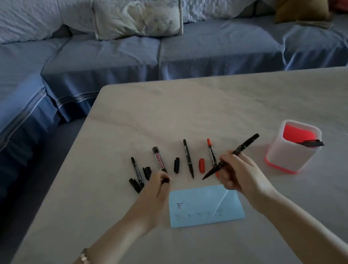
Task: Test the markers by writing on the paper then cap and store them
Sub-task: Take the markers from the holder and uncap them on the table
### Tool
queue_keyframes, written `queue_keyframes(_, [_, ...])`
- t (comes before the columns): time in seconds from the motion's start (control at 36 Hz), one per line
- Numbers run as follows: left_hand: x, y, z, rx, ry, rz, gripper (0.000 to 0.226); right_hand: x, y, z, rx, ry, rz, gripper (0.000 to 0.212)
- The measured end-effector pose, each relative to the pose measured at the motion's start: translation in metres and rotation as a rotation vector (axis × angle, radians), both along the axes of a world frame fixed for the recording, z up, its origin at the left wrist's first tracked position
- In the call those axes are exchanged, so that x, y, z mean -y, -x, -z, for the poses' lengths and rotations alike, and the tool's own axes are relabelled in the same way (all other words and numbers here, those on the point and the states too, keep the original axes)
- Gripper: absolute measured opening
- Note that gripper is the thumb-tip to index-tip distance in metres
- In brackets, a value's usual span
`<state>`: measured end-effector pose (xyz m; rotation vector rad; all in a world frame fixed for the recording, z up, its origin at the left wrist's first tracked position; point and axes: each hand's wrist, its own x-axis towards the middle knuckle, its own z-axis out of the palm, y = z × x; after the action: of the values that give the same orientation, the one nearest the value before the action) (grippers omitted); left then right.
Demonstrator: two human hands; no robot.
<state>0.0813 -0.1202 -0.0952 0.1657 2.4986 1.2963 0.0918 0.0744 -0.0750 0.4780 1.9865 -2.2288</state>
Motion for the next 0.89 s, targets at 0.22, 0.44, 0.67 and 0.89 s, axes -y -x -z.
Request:
queue_keyframes(0.22, [0.076,0.011,0.038,0.121,-0.120,-0.608,0.011,0.051,0.024,0.010,0.231,-0.408,-0.605,0.020])
queue_keyframes(0.44, [0.100,0.008,0.052,0.117,0.233,-0.455,0.031,0.148,0.053,0.029,-0.002,-0.893,-0.846,0.018])
queue_keyframes(0.67, [0.108,-0.001,0.064,0.083,0.224,-0.487,0.007,0.198,0.050,0.058,-0.076,-1.233,-0.869,0.017])
queue_keyframes(0.89, [0.099,0.001,0.061,0.113,0.055,-0.518,0.016,0.180,0.046,0.064,-0.127,-1.198,-0.759,0.022])
